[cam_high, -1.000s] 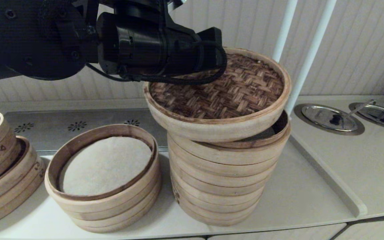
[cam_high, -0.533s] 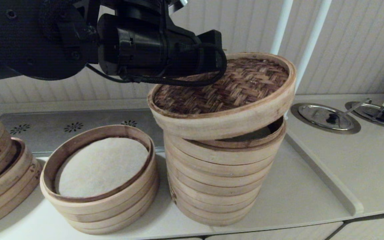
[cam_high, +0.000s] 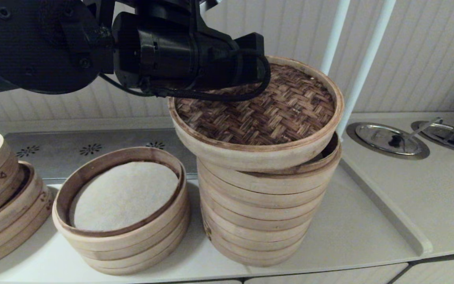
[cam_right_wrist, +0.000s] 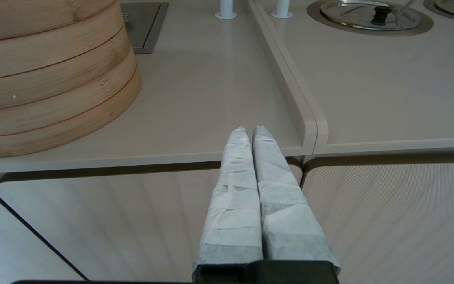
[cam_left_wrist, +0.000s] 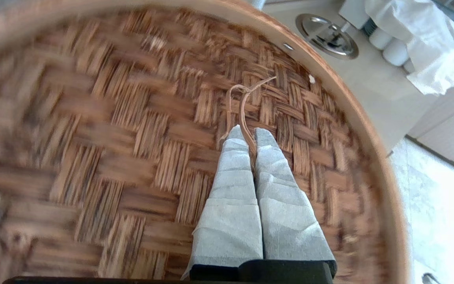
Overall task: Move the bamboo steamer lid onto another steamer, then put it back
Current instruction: Put the steamer
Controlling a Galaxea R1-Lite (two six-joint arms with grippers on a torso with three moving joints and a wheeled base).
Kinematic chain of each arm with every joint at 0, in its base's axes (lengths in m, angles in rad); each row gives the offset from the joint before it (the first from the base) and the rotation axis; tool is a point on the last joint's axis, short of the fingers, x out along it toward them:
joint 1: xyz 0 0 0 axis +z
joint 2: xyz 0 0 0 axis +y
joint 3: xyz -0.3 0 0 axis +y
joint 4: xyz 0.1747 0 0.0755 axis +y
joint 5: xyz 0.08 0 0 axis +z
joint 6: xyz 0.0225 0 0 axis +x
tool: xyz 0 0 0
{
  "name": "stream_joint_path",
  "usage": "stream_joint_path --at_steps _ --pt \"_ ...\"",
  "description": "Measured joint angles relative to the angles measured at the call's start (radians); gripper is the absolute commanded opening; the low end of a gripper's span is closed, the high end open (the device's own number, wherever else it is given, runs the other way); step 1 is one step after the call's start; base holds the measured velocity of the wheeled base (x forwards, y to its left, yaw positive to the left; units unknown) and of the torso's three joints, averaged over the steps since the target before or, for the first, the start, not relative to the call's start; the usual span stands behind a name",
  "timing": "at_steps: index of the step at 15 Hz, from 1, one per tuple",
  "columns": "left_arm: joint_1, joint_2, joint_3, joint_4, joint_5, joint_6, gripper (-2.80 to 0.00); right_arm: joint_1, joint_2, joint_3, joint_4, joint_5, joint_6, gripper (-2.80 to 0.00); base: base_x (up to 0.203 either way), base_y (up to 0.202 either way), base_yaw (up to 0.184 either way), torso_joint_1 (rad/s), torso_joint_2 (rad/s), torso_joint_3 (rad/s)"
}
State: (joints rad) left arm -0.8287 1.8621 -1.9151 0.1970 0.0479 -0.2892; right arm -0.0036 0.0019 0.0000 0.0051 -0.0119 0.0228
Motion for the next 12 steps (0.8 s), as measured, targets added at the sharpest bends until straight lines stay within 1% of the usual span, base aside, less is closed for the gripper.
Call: stream_joint_path --at_steps 3,9,12 --pt "0.001 0.000 0.001 0.000 0.003 0.000 -2.80 0.000 0.000 0.000 0.000 0.000 -0.002 -2.80 0.000 0.000 0.000 0.000 0.00 0.000" --pt "0.000 0.002 0.004 0.002 0.007 0.000 -2.80 0.001 0.000 0.000 0.001 0.000 0.000 -2.80 0.002 -0.008 0.110 0.004 0.00 0.003" --pt "-0.001 -0.003 0.005 0.002 0.014 0.000 -2.80 0.000 0.000 0.000 0.001 0.000 0.000 -2.80 0.000 0.000 0.000 0.000 0.00 0.000"
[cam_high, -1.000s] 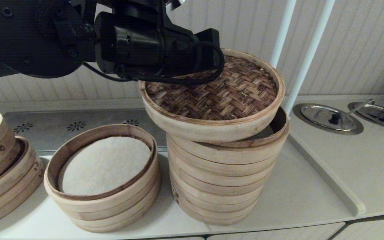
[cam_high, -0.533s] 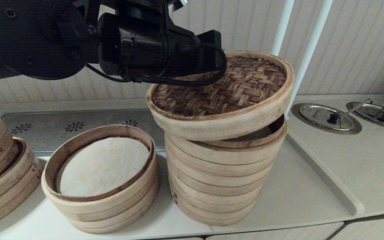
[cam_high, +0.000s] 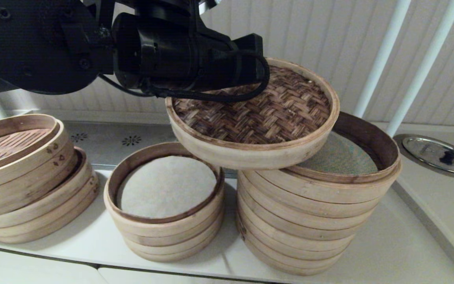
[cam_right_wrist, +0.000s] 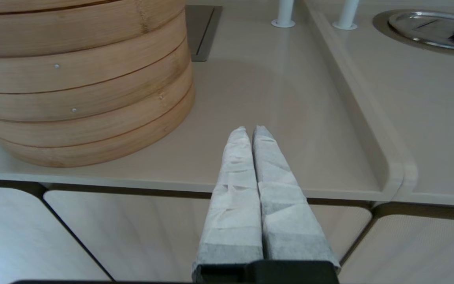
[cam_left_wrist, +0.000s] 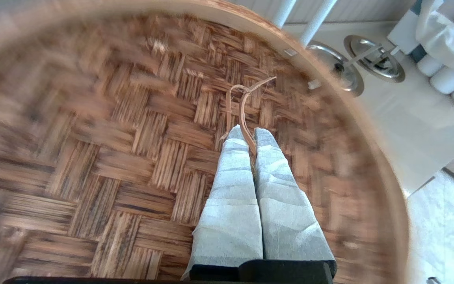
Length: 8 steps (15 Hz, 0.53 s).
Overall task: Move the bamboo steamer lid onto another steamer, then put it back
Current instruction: Put the steamer
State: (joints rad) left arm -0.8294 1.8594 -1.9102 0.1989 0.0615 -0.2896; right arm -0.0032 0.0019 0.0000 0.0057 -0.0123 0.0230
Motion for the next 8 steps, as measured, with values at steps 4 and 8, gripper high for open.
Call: stream_joint_path --at_steps 4,8 --pt "-0.001 -0.009 0.019 -0.002 0.003 0.016 -2.80 0.000 0.000 0.000 0.000 0.000 0.000 -2.80 0.000 0.000 0.000 0.000 0.00 0.000" --pt "-0.029 -0.018 0.048 0.017 0.043 0.041 -2.80 0.000 0.000 0.000 0.000 0.000 0.000 -2.80 0.000 0.000 0.000 0.000 0.00 0.000"
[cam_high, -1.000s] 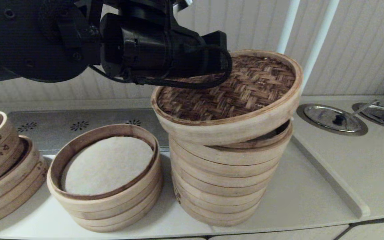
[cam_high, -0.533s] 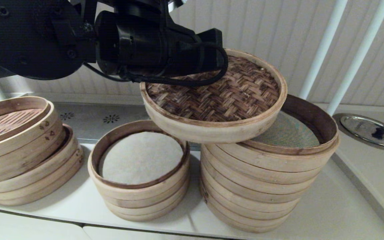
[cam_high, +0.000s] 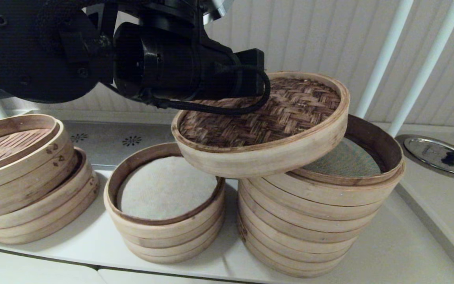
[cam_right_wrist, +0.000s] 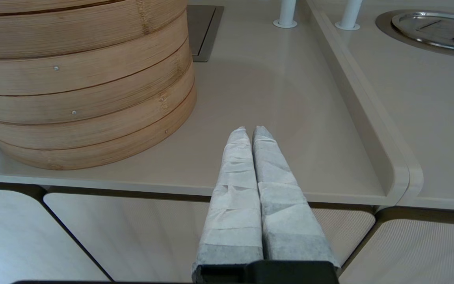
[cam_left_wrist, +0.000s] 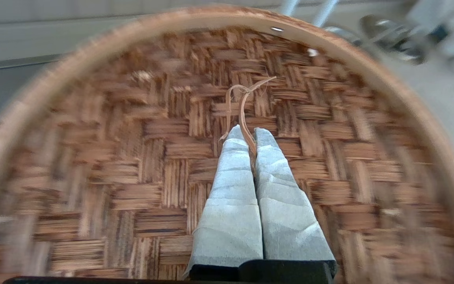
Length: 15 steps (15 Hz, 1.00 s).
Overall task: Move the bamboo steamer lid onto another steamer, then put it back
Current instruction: Put the steamer
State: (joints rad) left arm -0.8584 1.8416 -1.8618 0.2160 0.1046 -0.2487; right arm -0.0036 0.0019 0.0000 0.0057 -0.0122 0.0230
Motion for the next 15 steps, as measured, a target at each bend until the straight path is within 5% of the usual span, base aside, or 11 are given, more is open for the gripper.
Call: stream_joint_path --at_steps 8,15 --pt "-0.073 -0.018 0.017 -0.004 0.117 0.063 -2.80 0.000 0.000 0.000 0.000 0.000 0.000 -2.80 0.000 0.000 0.000 0.000 0.00 0.000" --pt "-0.092 -0.013 0.005 -0.004 0.120 0.085 -2.80 0.000 0.000 0.000 0.000 0.000 0.000 -2.80 0.000 0.000 0.000 0.000 0.00 0.000"
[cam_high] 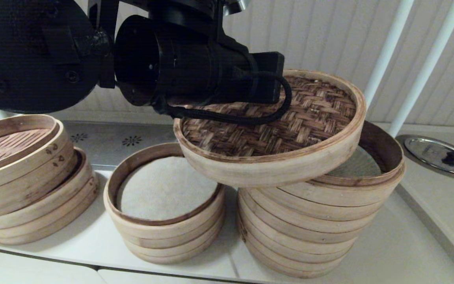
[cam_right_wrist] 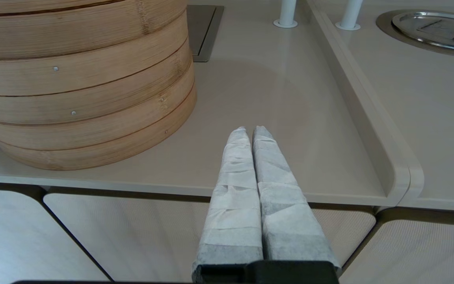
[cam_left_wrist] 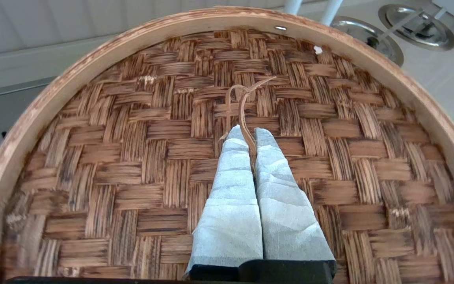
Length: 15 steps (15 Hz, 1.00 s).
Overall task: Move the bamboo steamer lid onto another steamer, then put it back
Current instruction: Put the steamer
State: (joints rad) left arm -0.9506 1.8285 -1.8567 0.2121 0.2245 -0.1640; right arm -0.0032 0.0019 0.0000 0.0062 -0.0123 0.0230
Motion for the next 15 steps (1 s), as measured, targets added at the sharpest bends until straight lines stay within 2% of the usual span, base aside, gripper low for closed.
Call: stream_joint_path --at_steps 6,13,15 --pt "-0.015 -0.001 0.000 0.004 0.003 0.009 -2.80 0.000 0.000 0.000 0.000 0.000 0.000 -2.80 0.002 -0.010 0.000 0.002 0.00 0.000" --pt "-0.015 -0.011 0.007 0.003 0.003 0.014 -2.80 0.000 0.000 0.000 0.000 0.000 0.000 -2.80 0.001 -0.180 -0.001 0.002 0.00 0.001" --pt "-0.016 -0.013 0.005 0.002 0.006 0.014 -2.80 0.000 0.000 0.000 0.000 0.000 0.000 -2.80 0.000 -0.101 0.000 0.007 0.00 0.000"
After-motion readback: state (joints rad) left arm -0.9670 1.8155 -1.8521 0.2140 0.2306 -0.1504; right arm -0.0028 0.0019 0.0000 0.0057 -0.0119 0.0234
